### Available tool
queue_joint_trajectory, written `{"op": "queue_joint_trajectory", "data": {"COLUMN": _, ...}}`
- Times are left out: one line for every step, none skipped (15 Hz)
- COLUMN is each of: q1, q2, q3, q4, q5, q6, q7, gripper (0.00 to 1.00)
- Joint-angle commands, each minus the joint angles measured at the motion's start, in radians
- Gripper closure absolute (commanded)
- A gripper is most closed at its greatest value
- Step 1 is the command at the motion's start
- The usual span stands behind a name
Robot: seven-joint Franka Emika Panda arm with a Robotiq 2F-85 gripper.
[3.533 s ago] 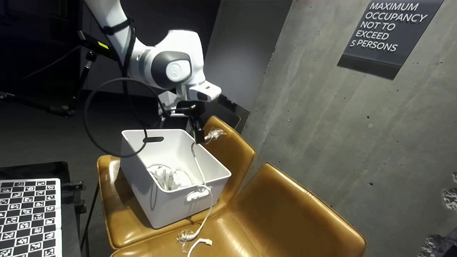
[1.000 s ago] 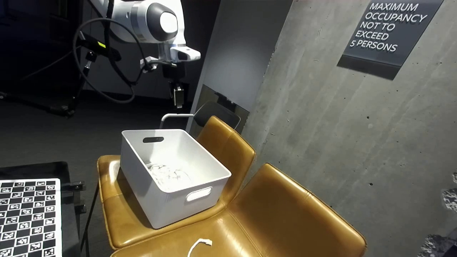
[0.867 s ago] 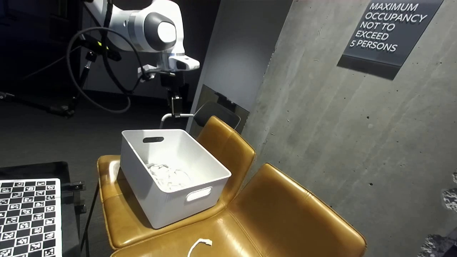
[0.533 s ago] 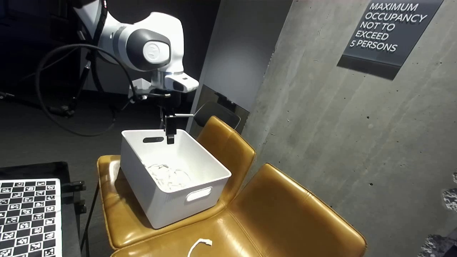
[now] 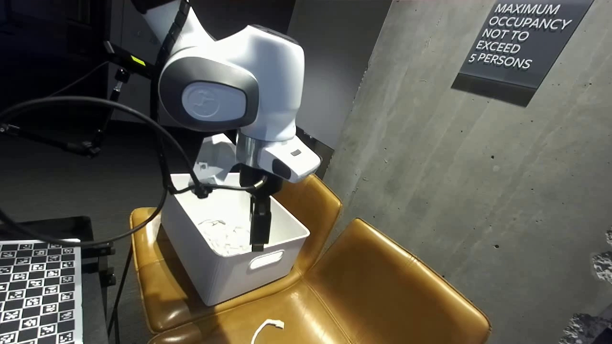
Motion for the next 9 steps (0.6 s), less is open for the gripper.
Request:
{"op": "queue_joint_trajectory", "data": {"q1": -0.06, "q2": 0.08, "q3": -0.047, "q4": 0.027, "q5": 0.071, "q6": 0.073, "q7": -0.111, "gripper": 0.0}}
{"op": "queue_joint_trajectory", "data": {"q1": -0.077, "q2": 0.113, "q3": -0.06, "q4": 0.03, "q5": 0.072, "q6": 0.124, "q7": -0.114, "gripper": 0.0}}
{"op": "queue_joint_trajectory", "data": {"q1": -0.092, "q2": 0.144, "q3": -0.068, "q4": 0.037, "q5": 0.078, "q6": 0.159, "q7": -0.108, "gripper": 0.0}}
{"op": "queue_joint_trajectory", "data": {"q1": -0.104, "q2": 0.188, "q3": -0.082, "q4": 0.053, "q5": 0.07, "q6": 0.205, "q7": -0.073, "gripper": 0.0}}
{"op": "queue_joint_trajectory", "data": {"q1": -0.105, "q2": 0.235, "q3": -0.106, "q4": 0.069, "q5": 0.04, "q6": 0.254, "q7": -0.011, "gripper": 0.0}}
{"op": "queue_joint_trajectory", "data": {"q1": -0.108, "q2": 0.277, "q3": -0.121, "q4": 0.087, "q5": 0.042, "q6": 0.281, "q7": 0.029, "gripper": 0.0}}
{"op": "queue_joint_trajectory", "data": {"q1": -0.105, "q2": 0.314, "q3": -0.136, "q4": 0.099, "q5": 0.049, "q6": 0.3, "q7": 0.074, "gripper": 0.0}}
{"op": "queue_joint_trajectory", "data": {"q1": -0.099, "q2": 0.355, "q3": -0.151, "q4": 0.116, "q5": 0.055, "q6": 0.317, "q7": 0.116, "gripper": 0.0}}
{"op": "queue_joint_trajectory", "data": {"q1": -0.089, "q2": 0.388, "q3": -0.166, "q4": 0.128, "q5": 0.062, "q6": 0.32, "q7": 0.163, "gripper": 0.0}}
